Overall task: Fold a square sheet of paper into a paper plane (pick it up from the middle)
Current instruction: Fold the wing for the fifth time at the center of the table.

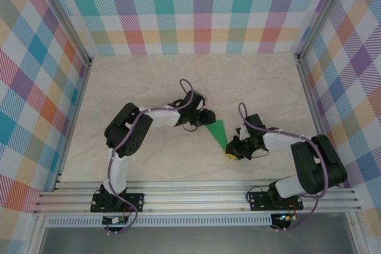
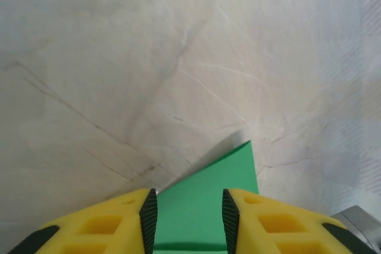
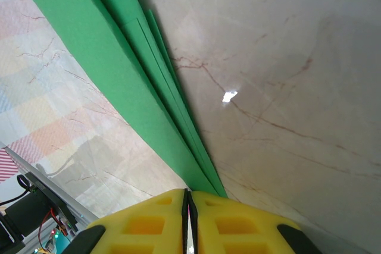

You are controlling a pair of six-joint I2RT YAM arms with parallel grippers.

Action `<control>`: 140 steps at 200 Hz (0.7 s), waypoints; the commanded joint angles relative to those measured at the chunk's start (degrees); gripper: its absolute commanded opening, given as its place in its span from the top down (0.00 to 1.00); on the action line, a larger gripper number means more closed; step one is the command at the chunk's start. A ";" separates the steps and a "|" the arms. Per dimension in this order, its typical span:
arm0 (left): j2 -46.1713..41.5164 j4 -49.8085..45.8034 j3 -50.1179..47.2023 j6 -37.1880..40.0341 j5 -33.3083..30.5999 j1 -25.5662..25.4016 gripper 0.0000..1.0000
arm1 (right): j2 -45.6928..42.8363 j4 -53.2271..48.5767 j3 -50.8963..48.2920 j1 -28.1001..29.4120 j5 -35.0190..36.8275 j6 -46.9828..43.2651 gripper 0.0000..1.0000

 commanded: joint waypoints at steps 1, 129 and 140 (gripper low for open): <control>-3.52 -1.78 2.01 3.34 0.10 1.35 0.61 | 2.91 -6.36 -1.87 0.49 3.61 -0.76 0.87; -11.87 4.33 -7.43 -2.18 1.05 -7.49 0.56 | 6.03 -4.72 2.75 0.44 1.07 -4.86 0.86; -9.53 5.13 -6.56 -2.87 1.63 -8.85 0.58 | 6.11 -4.67 2.95 0.49 1.02 -4.91 0.86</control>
